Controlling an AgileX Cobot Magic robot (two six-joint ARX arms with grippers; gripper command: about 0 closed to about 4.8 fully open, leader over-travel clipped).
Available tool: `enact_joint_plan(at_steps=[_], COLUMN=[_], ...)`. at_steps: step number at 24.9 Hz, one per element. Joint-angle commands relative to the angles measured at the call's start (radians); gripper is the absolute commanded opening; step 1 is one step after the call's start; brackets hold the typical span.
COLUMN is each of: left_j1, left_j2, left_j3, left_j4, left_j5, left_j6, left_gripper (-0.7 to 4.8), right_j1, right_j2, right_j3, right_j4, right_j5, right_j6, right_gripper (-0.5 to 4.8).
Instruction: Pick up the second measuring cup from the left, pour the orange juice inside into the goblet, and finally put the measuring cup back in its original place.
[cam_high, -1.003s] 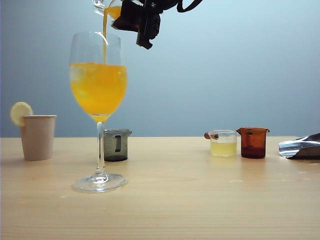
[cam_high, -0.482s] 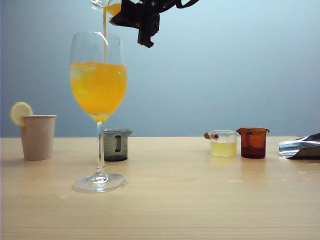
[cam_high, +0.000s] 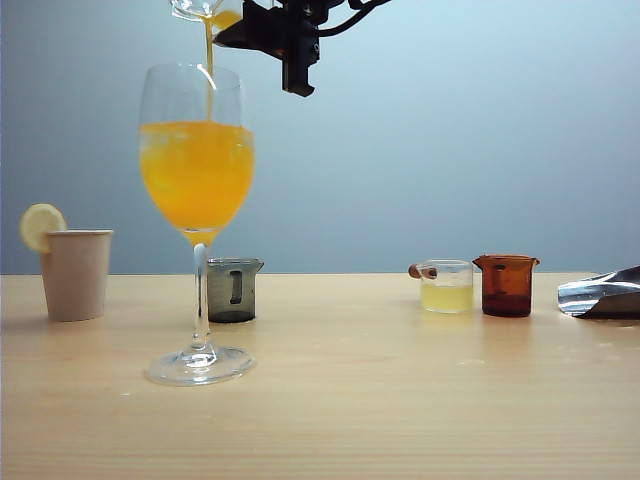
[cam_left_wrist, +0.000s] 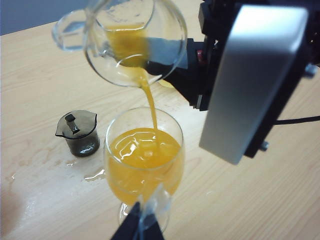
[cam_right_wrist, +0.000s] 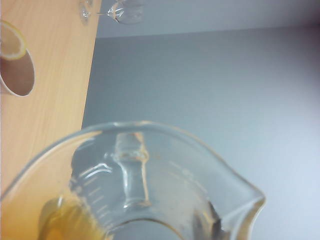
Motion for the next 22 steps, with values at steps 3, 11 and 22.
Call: enact_joint_plan(at_steps=[3, 11, 22], left_j1=[-0.001, -0.001, -0.001], left_j2=[-0.002, -0.002, -0.002], left_j3=[0.005, 0.005, 0.005], left_j4=[0.005, 0.005, 0.005], left_j5=[0.000, 0.000, 0.000], left_j6=[0.001, 0.001, 0.001], left_gripper=[-0.05, -0.05, -0.05], right_j1=[0.001, 0.000, 0.000], right_j2=[-0.008, -0.008, -0.008], right_j3=[0.007, 0.007, 0.007], right_j4=[0.026, 0.034, 0.055], right_j5=[-0.015, -0.061, -0.084], right_j6=[-0.041, -0.179, -0.252], right_gripper=[2.20, 2.20, 2.20])
